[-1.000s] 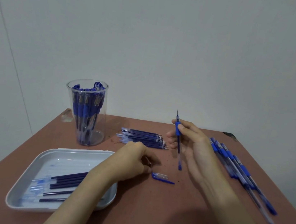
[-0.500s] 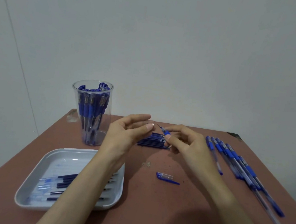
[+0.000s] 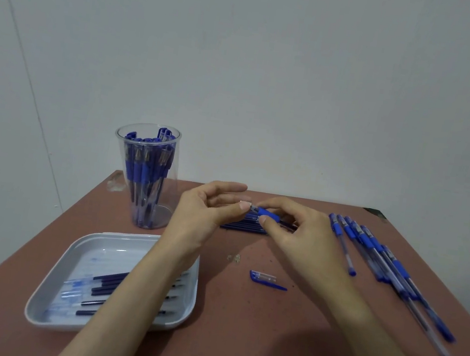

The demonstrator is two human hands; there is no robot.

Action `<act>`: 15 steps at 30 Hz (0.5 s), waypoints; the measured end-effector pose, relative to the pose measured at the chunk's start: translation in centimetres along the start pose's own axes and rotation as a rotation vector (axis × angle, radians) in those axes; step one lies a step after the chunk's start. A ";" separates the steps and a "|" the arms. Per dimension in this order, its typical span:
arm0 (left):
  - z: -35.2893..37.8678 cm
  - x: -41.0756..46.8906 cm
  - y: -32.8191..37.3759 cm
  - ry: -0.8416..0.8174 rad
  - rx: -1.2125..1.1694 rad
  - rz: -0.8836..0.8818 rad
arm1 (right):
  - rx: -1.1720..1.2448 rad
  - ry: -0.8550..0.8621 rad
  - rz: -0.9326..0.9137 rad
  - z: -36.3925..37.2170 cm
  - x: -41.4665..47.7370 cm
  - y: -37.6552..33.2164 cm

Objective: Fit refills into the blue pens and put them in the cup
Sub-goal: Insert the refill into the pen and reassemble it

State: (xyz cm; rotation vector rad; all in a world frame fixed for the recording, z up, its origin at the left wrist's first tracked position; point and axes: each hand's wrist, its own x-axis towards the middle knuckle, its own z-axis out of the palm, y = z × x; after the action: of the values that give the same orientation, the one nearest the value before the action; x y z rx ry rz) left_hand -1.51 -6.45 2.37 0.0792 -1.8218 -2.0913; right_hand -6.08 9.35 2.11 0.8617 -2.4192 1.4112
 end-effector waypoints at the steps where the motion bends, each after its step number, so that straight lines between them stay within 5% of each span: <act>1: 0.0 0.0 -0.1 0.000 0.019 0.002 | -0.023 0.002 -0.009 0.0 -0.1 -0.1; 15: 0.7 -0.3 0.3 -0.038 -0.135 0.081 | 0.570 -0.127 0.303 0.6 0.3 -0.9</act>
State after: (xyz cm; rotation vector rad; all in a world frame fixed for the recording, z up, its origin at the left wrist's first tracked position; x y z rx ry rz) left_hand -1.39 -5.70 2.68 -0.0684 -1.6713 -2.1654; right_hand -5.79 8.41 2.60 0.7215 -2.3353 2.2923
